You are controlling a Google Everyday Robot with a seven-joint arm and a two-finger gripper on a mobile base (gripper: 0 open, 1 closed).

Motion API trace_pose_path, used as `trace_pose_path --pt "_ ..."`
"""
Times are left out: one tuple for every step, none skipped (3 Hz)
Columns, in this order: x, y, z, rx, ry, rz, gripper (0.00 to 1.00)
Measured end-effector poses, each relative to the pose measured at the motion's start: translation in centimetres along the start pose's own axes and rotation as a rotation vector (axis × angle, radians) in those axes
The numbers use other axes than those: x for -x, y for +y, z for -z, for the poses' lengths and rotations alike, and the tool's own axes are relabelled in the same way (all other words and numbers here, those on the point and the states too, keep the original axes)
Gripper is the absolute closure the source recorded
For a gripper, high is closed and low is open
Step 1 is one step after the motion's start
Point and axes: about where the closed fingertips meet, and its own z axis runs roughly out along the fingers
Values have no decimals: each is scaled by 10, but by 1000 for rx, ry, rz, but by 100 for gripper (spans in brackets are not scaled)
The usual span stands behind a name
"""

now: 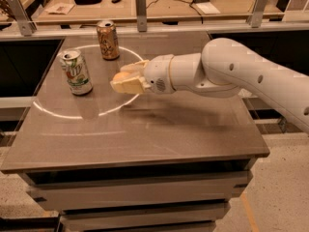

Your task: Move orange near 7up can

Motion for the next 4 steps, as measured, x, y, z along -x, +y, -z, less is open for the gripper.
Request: trace_pose_path --pt "4 12 -21 40 -17 5 100" --pt "8 26 -43 81 -35 10 100" --pt "8 26 -44 81 -35 11 100" --pt "9 28 -45 85 -35 13 82"
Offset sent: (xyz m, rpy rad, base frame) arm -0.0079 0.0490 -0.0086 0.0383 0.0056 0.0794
